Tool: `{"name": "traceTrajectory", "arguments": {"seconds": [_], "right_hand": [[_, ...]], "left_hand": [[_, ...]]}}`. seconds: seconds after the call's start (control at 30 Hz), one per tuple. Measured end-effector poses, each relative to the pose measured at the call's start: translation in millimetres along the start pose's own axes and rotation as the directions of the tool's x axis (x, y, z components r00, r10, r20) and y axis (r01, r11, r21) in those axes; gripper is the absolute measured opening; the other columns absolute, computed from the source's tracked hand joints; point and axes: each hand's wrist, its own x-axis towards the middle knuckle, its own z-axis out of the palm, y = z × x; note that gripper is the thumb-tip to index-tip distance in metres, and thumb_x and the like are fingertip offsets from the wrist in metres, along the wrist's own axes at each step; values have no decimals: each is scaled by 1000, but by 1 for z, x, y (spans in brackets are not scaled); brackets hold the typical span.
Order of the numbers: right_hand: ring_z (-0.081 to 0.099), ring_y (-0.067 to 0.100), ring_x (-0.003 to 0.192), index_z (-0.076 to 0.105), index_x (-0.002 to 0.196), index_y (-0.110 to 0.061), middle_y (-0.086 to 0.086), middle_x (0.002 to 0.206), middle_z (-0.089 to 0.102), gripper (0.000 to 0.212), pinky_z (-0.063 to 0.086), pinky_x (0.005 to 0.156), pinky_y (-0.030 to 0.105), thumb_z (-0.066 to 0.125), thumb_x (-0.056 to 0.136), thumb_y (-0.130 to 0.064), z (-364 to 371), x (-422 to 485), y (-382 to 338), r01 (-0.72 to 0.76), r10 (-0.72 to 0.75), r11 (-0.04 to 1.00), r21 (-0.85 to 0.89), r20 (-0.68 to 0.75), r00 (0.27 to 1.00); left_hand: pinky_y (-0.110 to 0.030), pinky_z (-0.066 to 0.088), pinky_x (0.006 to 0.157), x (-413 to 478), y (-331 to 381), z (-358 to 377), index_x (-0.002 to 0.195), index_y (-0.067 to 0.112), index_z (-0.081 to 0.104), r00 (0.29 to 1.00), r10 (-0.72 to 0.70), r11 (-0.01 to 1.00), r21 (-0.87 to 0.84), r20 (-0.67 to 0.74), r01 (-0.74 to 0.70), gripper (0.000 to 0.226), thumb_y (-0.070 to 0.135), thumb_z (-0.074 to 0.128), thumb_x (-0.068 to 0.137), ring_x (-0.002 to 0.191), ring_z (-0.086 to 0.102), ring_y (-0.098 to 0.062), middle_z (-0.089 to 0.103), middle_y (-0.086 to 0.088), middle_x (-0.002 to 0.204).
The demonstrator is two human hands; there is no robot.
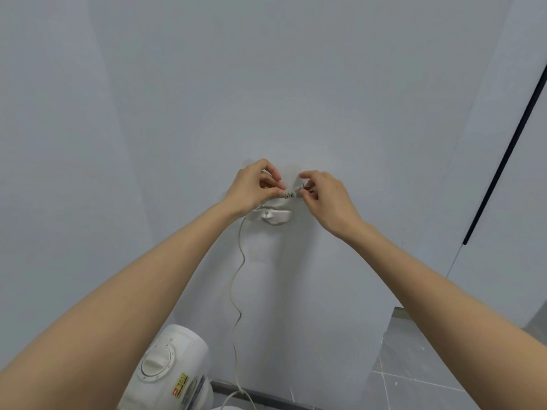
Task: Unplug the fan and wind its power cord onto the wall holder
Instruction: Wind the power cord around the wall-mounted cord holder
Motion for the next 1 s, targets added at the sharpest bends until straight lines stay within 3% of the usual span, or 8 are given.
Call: {"name": "traceTrajectory", "arguments": {"seconds": [0.17,0.27,0.4,0.57,0.67,0.83,0.9,1.0], "right_hand": [[59,24,102,56,119,-11,6,118,54,25,47,92,38,49,97,-19,2,-13,15,-33,38,995,-95,55,998],[59,26,98,55,117,-11,7,111,59,22,48,87,39,49,95,-16,1,-18,15,-27,34,991,-130,47,998],[61,27,92,55,113,-10,8,103,67,21,51,82,42,53,93,-16,-7,-10,-1,5,-7,996,-87,-17,1000],[61,31,89,53,115,-8,10,105,68,21,51,79,45,51,98,-20,-12,3,-20,127,-131,987,-94,-38,991],[62,30,86,53,114,-11,6,103,68,19,52,79,46,49,98,-21,-7,5,-24,147,-146,989,6,-98,985],[65,20,83,59,109,-15,1,97,70,17,55,80,36,57,95,-25,-2,-1,-16,42,8,981,192,-252,968],[63,16,80,61,104,-14,0,93,70,16,52,79,31,60,93,-26,2,-12,-4,-14,55,990,143,-285,957],[64,19,80,61,97,-13,0,87,68,13,51,78,34,62,90,-23,10,-29,15,-107,116,993,51,-244,963]], "left_hand": [[-15,49,68,-16,-15,-9,85,18,60,975,-24,995,92,-222,45,16,15,74,77,66,59,0,65,8,81],[-12,46,67,-29,-29,-14,93,18,63,986,-54,977,197,-160,86,19,19,73,78,79,63,-11,67,7,93],[-21,42,78,-39,-49,-14,110,17,65,995,-98,913,397,-3,91,31,16,72,79,95,60,-17,66,-1,112],[-24,45,80,-40,-51,-12,107,13,69,990,-114,925,354,-82,136,22,17,67,85,91,64,-19,69,0,108],[-21,44,79,-39,-55,-12,106,13,69,989,-119,927,348,-85,141,20,18,66,86,92,65,-19,70,-3,107],[-24,44,82,-40,-57,-8,109,12,66,977,-172,939,279,-125,201,22,16,63,87,97,63,-17,68,-4,108],[-23,43,82,-41,-58,-5,111,12,65,969,-200,939,255,-146,232,24,16,62,87,103,61,-16,68,-2,109],[-25,42,79,-41,-61,-1,111,12,62,960,-231,935,237,-156,263,23,16,61,88,96,60,-17,67,-2,108]]}}
